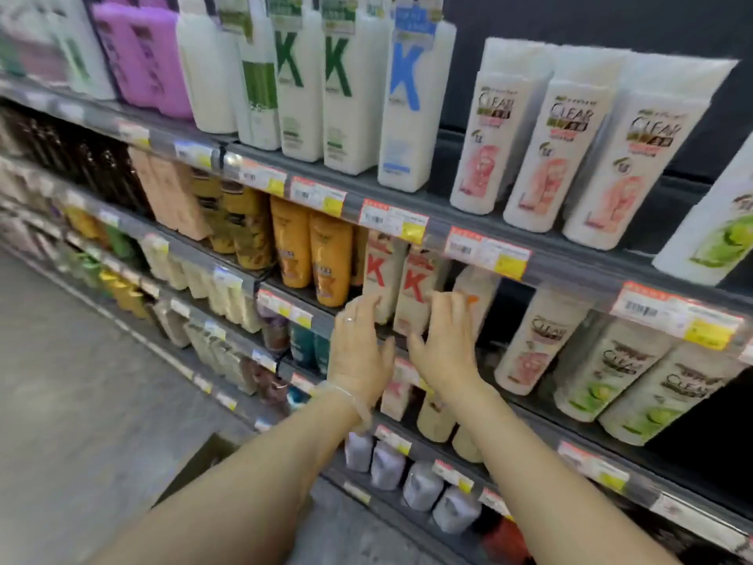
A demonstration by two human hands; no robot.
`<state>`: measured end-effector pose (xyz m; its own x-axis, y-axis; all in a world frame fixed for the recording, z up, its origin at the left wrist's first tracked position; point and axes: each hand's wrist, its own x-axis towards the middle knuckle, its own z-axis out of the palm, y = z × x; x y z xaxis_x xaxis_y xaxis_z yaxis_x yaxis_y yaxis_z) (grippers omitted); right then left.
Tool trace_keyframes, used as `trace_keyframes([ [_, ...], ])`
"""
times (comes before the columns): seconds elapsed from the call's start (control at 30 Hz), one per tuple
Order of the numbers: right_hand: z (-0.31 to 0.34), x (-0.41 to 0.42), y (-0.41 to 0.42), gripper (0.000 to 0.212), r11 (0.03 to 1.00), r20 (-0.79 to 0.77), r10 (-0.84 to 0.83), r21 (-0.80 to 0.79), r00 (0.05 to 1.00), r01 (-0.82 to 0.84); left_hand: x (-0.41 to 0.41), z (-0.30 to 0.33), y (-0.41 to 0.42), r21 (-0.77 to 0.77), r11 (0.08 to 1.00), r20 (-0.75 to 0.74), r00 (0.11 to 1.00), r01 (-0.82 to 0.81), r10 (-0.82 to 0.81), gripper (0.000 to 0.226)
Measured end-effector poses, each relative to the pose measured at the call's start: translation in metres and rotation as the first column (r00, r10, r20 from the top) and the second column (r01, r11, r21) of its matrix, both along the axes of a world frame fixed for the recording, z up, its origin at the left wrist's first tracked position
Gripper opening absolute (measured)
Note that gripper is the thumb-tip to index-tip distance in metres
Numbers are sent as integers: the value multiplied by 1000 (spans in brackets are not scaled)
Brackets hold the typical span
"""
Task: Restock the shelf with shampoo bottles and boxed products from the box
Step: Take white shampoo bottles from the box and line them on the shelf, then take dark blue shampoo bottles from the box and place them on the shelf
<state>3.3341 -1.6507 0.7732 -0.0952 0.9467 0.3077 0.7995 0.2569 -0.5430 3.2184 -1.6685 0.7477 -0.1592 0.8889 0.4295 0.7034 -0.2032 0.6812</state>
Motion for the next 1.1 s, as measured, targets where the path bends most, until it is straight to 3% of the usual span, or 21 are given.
trace_keyframes([
  [0.17, -54, -64, -10, 53, 904, 88, 199, -401, 976, -149, -93, -50, -32, -312, 924, -109, 974, -221, 196, 45],
  [0.27, -73, -97, -16, 52, 857, 101, 273, -478, 957, -195, -148, -68, -49, -396, 857, -139, 944, -330, 299, 38],
  [0.37, -92, -131, -21, 47, 830, 116, 312, -516, 943, -211, -201, -86, -61, -479, 789, -186, 923, -385, 337, 53],
  [0.5, -126, -184, -19, 52, 794, 163, 336, -579, 928, -186, -265, -113, -70, -551, 720, -222, 906, -422, 361, 54],
  [0.63, -176, -246, -10, 44, 754, 154, 263, -649, 952, -103, -323, -154, -58, -604, 697, -241, 922, -387, 303, 53],
  [0.87, -286, -333, 1, 51, 572, 177, 69, -813, 982, 106, -408, -245, -5, -717, 662, -171, 976, -218, 136, 50],
  [1.1, -382, -369, -3, 52, 434, 160, 33, -892, 987, 130, -452, -337, 2, -823, 531, -213, 976, -202, 41, 41],
])
